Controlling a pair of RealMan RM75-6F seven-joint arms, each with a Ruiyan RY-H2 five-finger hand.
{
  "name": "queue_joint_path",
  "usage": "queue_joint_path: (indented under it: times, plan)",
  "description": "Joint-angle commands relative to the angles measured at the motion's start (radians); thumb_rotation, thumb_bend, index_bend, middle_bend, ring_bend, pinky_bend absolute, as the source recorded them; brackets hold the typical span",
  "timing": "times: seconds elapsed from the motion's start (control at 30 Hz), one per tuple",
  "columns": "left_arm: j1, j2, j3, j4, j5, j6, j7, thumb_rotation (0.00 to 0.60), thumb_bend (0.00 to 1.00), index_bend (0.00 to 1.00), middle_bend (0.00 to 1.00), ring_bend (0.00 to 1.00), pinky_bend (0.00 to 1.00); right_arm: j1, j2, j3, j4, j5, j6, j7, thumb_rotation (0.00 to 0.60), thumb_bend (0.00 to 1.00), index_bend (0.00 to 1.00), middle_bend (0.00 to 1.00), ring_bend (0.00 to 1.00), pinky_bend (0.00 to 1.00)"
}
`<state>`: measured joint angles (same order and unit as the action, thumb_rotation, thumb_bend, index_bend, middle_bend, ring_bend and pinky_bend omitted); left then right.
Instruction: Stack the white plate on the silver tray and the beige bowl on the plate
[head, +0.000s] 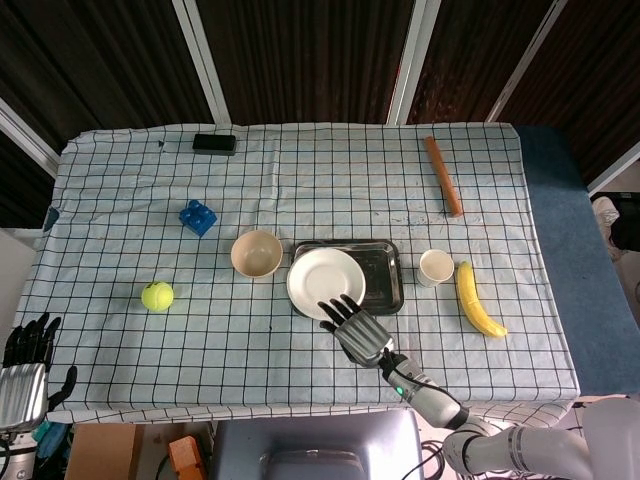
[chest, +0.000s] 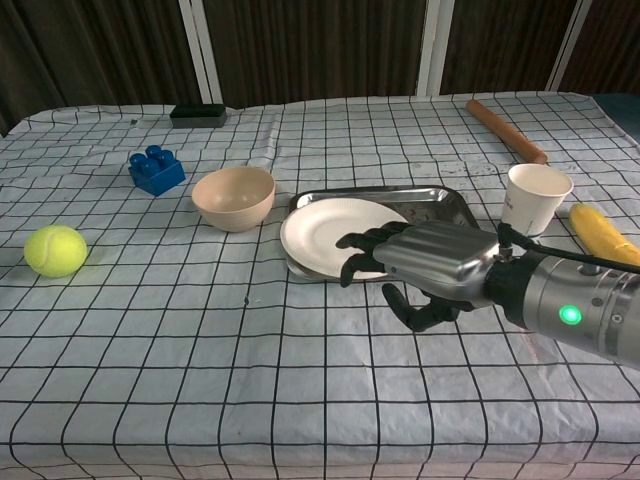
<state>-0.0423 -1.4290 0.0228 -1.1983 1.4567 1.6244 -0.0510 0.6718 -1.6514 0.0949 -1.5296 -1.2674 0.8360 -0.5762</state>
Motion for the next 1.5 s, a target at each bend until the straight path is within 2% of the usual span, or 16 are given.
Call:
queue_joint_path:
  times: [0.03, 0.2, 0.5, 0.7, 0.8, 0.83, 0.87, 0.93, 1.07, 1.17, 1.3, 1.5]
  plan:
    - [-0.001, 0.018, 0.021, -0.017, 0.027, -0.021, 0.003, 0.6, 0.38, 0.0, 0.0, 0.0, 0.0, 0.004, 0.007, -0.002, 0.006, 0.031, 0.007, -0.021, 0.6, 0.81, 0.23, 0.0, 0.0, 0.0]
    - [0.0, 0.035, 0.032, -0.04, 0.051, -0.037, 0.007, 0.6, 0.38, 0.0, 0.0, 0.0, 0.0, 0.01, 0.017, 0.002, 0.021, 0.076, 0.019, -0.041, 0.6, 0.81, 0.23, 0.0, 0.0, 0.0]
    - [0.002, 0.04, 0.021, -0.052, 0.058, -0.056, 0.025, 0.6, 0.38, 0.0, 0.0, 0.0, 0.0, 0.018, 0.038, 0.011, 0.051, 0.143, 0.034, -0.04, 0.6, 0.81, 0.23, 0.0, 0.0, 0.0]
    - [0.011, 0.044, 0.012, -0.05, 0.065, -0.044, 0.012, 0.6, 0.39, 0.0, 0.0, 0.0, 0.0, 0.004, 0.067, 0.01, 0.023, 0.084, 0.087, 0.027, 0.6, 0.8, 0.21, 0.0, 0.0, 0.0]
    - [0.015, 0.045, 0.007, -0.047, 0.066, -0.038, 0.003, 0.6, 0.39, 0.0, 0.0, 0.0, 0.0, 0.001, 0.069, 0.025, 0.016, 0.072, 0.113, 0.056, 0.6, 0.66, 0.17, 0.0, 0.0, 0.0]
    - [0.017, 0.044, 0.005, -0.044, 0.066, -0.036, -0.002, 0.6, 0.39, 0.0, 0.0, 0.0, 0.0, -0.001, 0.059, 0.037, 0.021, 0.067, 0.136, 0.066, 0.6, 0.57, 0.16, 0.0, 0.0, 0.0]
    - [0.019, 0.044, 0.003, -0.042, 0.065, -0.035, -0.005, 0.6, 0.39, 0.0, 0.0, 0.0, 0.0, -0.003, 0.045, 0.047, 0.029, 0.062, 0.157, 0.073, 0.6, 0.5, 0.15, 0.0, 0.0, 0.0]
    - [0.021, 0.044, 0.0, -0.037, 0.064, -0.036, -0.013, 0.6, 0.38, 0.0, 0.0, 0.0, 0.0, 0.001, -0.004, 0.077, 0.063, 0.052, 0.203, 0.088, 0.6, 0.42, 0.14, 0.0, 0.0, 0.0]
    - [0.022, 0.045, -0.002, -0.035, 0.061, -0.039, -0.018, 0.6, 0.38, 0.0, 0.0, 0.0, 0.0, 0.012, -0.042, 0.098, 0.094, 0.057, 0.222, 0.082, 0.6, 0.35, 0.14, 0.0, 0.0, 0.0]
    - [0.03, 0.05, -0.011, -0.024, 0.048, -0.04, -0.041, 0.6, 0.38, 0.0, 0.0, 0.0, 0.0, 0.094, -0.173, 0.173, 0.206, 0.116, 0.204, -0.001, 0.6, 0.25, 0.15, 0.0, 0.0, 0.0]
    - [0.037, 0.057, -0.021, -0.008, 0.037, -0.039, -0.077, 0.6, 0.38, 0.0, 0.0, 0.0, 0.0, 0.184, -0.309, 0.231, 0.341, 0.161, 0.195, -0.068, 0.6, 0.22, 0.17, 0.0, 0.0, 0.0]
    - [0.049, 0.068, -0.037, 0.011, 0.015, -0.043, -0.124, 0.6, 0.38, 0.0, 0.0, 0.0, 0.0, 0.302, -0.45, 0.302, 0.507, 0.182, 0.169, -0.075, 0.6, 0.21, 0.2, 0.0, 0.0, 0.0]
